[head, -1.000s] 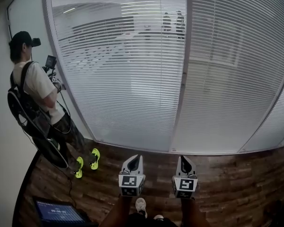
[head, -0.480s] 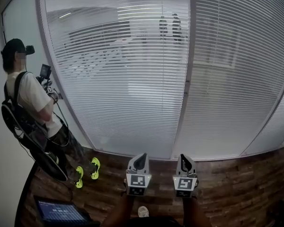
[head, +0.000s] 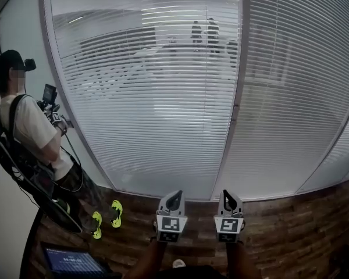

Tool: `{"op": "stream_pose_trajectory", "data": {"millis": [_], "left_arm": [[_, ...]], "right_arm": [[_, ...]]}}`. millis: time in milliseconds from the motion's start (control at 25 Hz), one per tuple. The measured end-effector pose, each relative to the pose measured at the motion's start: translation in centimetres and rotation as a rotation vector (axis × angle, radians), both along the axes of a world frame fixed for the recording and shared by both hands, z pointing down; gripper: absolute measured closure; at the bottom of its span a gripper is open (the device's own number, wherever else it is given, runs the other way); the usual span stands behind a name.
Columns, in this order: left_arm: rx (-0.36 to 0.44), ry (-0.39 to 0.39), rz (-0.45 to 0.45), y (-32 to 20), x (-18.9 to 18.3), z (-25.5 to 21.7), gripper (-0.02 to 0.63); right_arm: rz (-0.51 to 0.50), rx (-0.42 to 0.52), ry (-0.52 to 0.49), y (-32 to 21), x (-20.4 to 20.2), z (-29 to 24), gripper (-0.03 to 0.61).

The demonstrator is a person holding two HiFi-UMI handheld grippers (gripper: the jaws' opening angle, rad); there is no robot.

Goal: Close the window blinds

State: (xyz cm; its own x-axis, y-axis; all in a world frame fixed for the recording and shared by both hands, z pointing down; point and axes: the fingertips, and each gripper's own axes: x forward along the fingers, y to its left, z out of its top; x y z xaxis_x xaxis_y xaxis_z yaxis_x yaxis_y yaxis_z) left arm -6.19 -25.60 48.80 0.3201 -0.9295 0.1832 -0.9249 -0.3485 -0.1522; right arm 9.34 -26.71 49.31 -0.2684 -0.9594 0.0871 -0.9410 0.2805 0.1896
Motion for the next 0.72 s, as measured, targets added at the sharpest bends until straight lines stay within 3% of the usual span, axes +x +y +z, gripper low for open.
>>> {"op": "stream_pose_trajectory", "data": {"millis": [440,720], "left_arm": [[-0.024,0.048,0.036,0.1,-1.4,-0.8,0.621],[0.034,0.090,0.028,-2.3,-1.7,-0.3,0.621]], "right_arm": [[0.030,-0.014,-0.033,0.3,-1.6,0.0,0.577],[0.021,-0.011,-0.035,-2.0,-1.2,-0.1,0.577]]}}
